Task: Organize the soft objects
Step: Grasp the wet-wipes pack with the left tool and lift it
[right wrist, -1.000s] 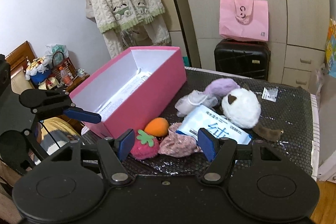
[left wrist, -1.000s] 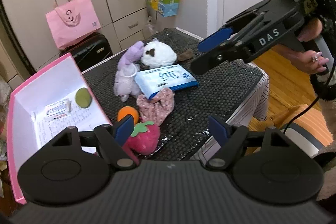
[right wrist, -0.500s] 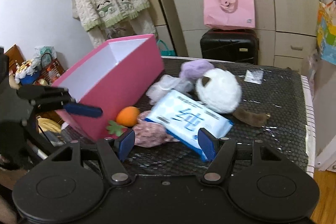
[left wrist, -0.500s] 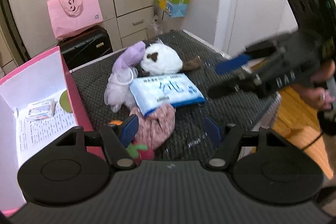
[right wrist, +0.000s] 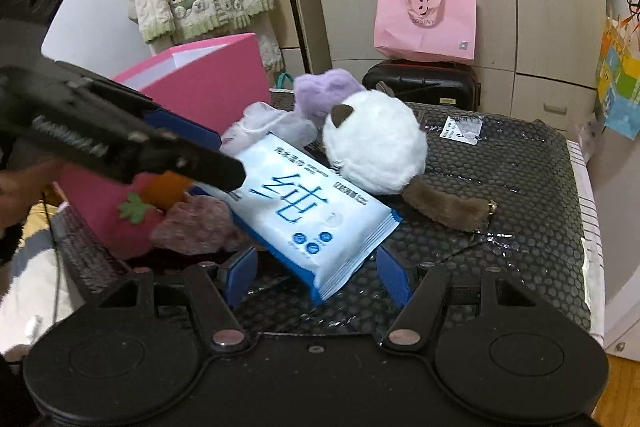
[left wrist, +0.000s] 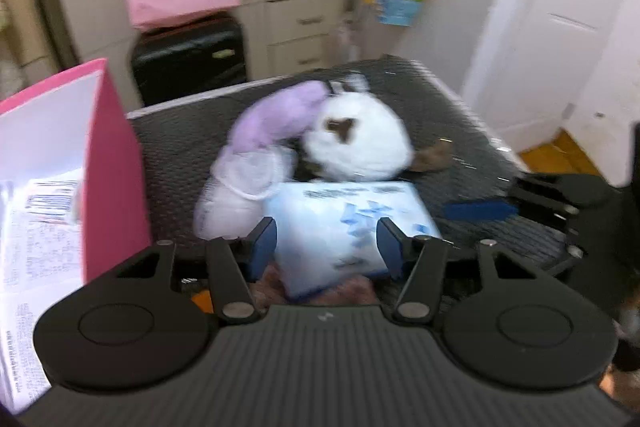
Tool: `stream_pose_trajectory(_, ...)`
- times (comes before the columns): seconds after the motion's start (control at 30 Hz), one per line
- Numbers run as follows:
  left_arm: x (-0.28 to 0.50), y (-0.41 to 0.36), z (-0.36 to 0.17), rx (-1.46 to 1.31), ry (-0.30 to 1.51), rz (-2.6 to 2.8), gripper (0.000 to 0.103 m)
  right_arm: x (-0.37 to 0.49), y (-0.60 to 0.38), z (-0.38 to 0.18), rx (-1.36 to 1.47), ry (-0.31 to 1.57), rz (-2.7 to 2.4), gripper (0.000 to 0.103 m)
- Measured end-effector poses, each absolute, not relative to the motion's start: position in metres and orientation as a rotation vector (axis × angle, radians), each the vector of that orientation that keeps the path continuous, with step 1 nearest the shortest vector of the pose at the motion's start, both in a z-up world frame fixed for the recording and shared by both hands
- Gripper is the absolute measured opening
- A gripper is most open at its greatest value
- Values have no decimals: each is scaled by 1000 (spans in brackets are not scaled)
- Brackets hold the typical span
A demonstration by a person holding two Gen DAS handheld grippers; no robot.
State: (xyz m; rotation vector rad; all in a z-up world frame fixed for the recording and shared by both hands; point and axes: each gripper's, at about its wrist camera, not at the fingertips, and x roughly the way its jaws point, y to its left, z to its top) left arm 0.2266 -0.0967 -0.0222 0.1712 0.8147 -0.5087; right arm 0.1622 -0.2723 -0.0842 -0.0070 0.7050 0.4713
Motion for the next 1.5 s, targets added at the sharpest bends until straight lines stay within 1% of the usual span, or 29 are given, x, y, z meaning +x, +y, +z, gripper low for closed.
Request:
stream_pose_trajectory(0.1, 229, -98, -28, 193, 801, -474, 54, 165, -269, -90, -26, 692, 470, 71)
stream_pose_trajectory(0.2, 235, -99, -36, 150, 878, -508, 54, 167, -265, -95, -42, 689, 462, 71)
stream_pose_trajectory(0.3, 238, -100, -43, 113, 898, -505, 54, 169, -259, -98, -66, 688, 446, 70)
stream_pose_trajectory(0.33, 238, -99, -44, 90, 897, -502, 54, 168, -257, -99, -79, 683, 440, 68)
stream_pose_trajectory(0.47, 236, -94, -48, 45, 896, -530, 41, 163, -255, -100, -67, 673, 415, 63)
stream_pose_trajectory(0.53, 236, -92, -51, 7, 905, -540, 39, 160, -256, -100, -30, 665, 392, 56)
stream_pose_trajectory(0.63, 230, -96, -49, 24, 882, -546, 38, 157, -256, -100, -3, 652, 366, 49)
stream_pose_trajectory(0.73, 221, -100, -45, 51, 851, -554, 38, 152, -254, -98, -4, 635, 346, 44)
stream_pose_trajectory(0.93, 205, -98, -31, 76, 807, -595, 38, 133, -251, -85, -36, 598, 316, 44)
stream_pose_trajectory(1.1, 195, -93, -21, 59, 811, -631, 40, 118, -250, -71, -73, 590, 302, 44)
stream_pose_trajectory(1.3, 183, -87, -14, 37, 830, -675, 41, 104, -245, -53, -103, 622, 290, 44)
stream_pose_trajectory(1.5, 172, -77, -11, 25, 897, -714, 42, 90, -235, -42, -143, 685, 303, 44)
